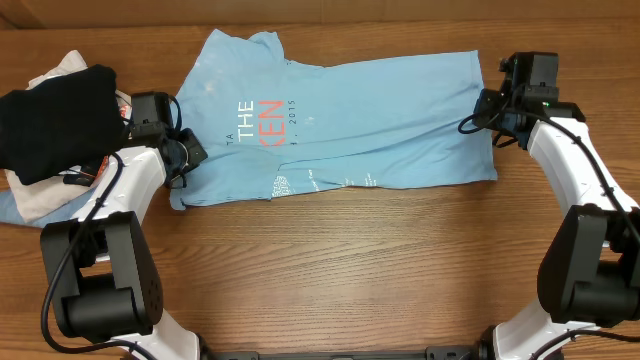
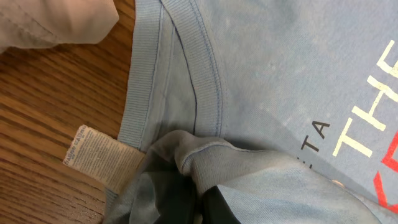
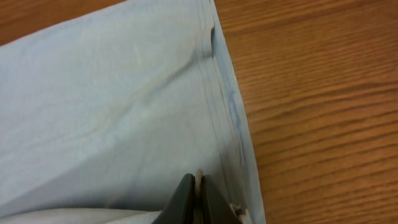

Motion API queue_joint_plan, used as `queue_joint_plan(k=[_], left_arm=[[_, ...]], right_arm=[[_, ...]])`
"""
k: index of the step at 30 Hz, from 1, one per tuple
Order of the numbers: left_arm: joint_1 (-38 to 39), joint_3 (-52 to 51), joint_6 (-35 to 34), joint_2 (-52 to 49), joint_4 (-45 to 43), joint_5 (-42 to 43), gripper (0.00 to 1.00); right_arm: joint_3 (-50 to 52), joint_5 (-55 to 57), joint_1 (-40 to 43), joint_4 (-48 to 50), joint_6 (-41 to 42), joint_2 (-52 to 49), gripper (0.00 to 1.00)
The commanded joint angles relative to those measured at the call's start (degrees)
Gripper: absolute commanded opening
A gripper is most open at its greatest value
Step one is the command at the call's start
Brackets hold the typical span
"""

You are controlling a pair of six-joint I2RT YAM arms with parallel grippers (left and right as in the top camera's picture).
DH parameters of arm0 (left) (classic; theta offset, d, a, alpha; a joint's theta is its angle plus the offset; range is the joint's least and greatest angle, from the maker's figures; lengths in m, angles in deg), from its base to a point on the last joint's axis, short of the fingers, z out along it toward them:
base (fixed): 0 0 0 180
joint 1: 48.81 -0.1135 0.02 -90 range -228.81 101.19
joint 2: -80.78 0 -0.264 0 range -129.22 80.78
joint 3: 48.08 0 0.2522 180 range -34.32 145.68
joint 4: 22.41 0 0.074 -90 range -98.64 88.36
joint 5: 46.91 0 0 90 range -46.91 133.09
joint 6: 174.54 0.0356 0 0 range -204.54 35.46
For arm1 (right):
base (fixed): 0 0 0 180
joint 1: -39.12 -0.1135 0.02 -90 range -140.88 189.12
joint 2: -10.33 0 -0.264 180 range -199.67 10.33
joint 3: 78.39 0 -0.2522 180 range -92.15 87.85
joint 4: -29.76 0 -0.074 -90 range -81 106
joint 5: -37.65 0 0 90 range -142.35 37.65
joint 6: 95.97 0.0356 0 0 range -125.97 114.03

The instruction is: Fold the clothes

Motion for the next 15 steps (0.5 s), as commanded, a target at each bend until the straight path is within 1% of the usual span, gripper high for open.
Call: queue_joint_plan(k=[1, 10, 12, 15], left_arm=[[0.37, -0.2, -0.37, -0.81, 0.02, -0.79, 0.04], [0.37, -0.2, -0.37, -0.81, 0.0, -0.79, 0.04], [0.37, -0.2, -0.37, -0.81, 0.0, -0.74, 0.04], [0.37, -0.13, -0.35, -0.57, 0.0, -0.42, 0.04]], right_arm=[[-0.13, 0.74, -0.04, 2.03, 0.22, 0.11, 0.06], [-0.13, 0.74, -0.07, 4.55, 0.22, -2.89, 0.06], [-0.13, 0.74, -0.07, 4.26, 0.22, -2.95, 0.04], [-0.15, 0.68, -0.07, 2.78, 0.28, -2.36, 0.04]])
